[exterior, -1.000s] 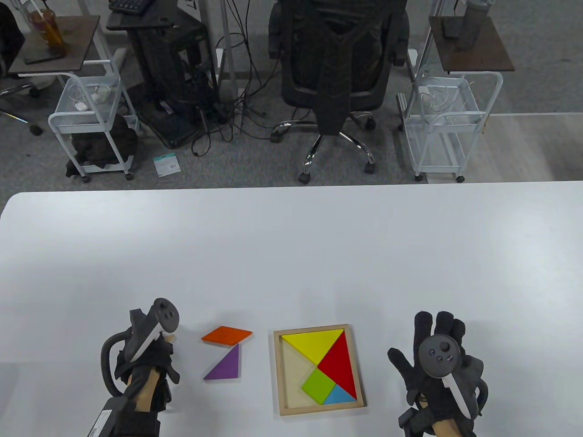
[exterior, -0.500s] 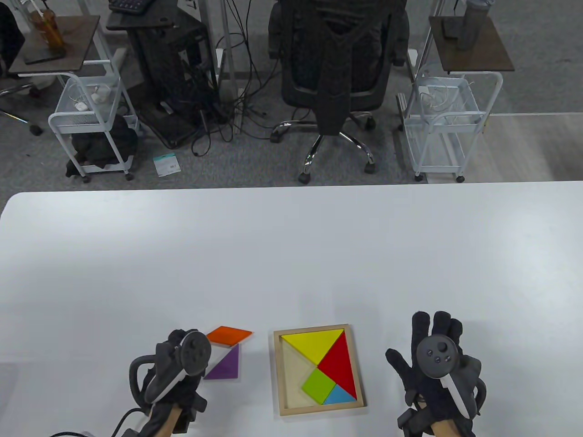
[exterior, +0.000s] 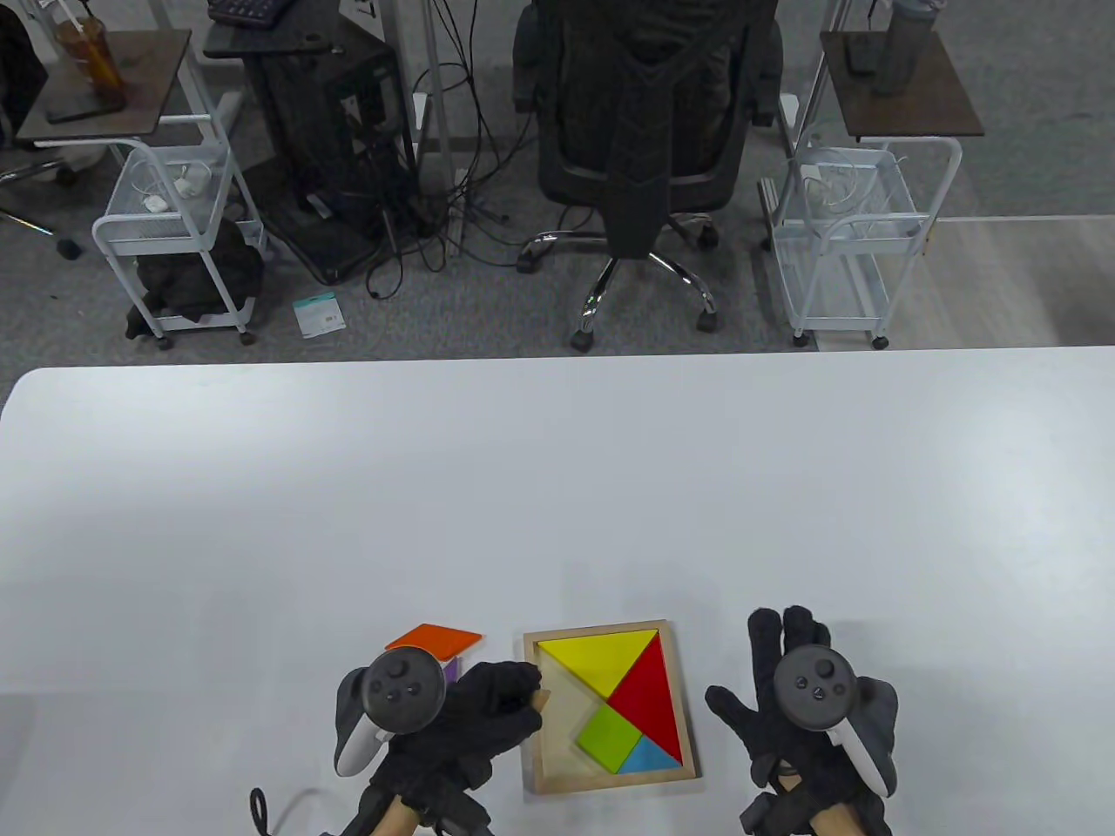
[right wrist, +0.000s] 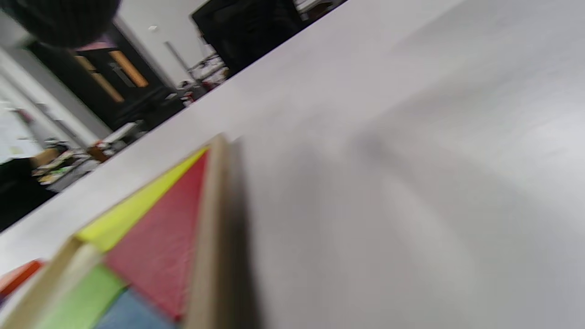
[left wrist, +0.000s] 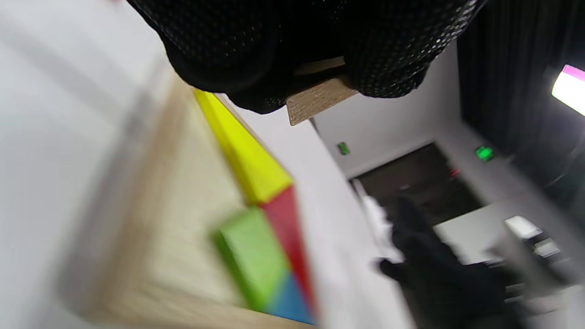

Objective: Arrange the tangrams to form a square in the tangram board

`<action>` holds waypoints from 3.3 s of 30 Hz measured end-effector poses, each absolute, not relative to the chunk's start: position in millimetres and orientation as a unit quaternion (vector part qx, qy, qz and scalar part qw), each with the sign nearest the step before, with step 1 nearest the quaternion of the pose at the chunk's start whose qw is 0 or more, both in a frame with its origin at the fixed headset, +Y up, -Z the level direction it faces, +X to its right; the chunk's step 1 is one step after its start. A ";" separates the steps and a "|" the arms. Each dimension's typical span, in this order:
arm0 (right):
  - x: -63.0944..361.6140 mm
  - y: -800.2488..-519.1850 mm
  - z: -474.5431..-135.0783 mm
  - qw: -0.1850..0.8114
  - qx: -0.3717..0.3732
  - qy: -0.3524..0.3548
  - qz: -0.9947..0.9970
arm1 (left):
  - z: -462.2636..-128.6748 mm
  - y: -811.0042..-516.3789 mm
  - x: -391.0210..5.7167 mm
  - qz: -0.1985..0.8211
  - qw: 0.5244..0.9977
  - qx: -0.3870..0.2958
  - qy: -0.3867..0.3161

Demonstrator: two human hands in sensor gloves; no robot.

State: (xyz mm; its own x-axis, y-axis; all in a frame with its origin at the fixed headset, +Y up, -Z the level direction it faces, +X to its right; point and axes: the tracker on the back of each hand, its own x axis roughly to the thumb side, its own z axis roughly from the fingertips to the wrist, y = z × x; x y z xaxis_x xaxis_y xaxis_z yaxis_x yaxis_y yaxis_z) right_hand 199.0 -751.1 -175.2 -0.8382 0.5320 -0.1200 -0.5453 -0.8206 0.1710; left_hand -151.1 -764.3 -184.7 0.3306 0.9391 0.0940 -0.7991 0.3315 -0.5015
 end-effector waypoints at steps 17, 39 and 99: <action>109.0 -735.9 -144.7 0.349 0.128 0.013 0.928 | -160.6 -786.0 -111.8 0.699 0.655 -0.215 -0.189; 134.2 -758.4 -166.1 0.565 0.049 0.133 0.813 | -143.4 -735.3 -100.5 0.316 0.868 -0.054 -0.379; 236.2 -734.6 -170.1 0.357 -0.103 -0.029 0.928 | -195.4 -785.1 -53.5 0.028 0.945 -0.278 -0.172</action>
State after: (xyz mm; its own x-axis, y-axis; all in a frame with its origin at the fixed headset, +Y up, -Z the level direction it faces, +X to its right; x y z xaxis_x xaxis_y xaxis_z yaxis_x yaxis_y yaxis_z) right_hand 236.2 -734.6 -170.1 -0.7239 0.6685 -0.1704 -0.6566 -0.7435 -0.1269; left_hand -53.5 -785.1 -195.4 0.9394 0.1480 0.3091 0.0433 0.8434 -0.5355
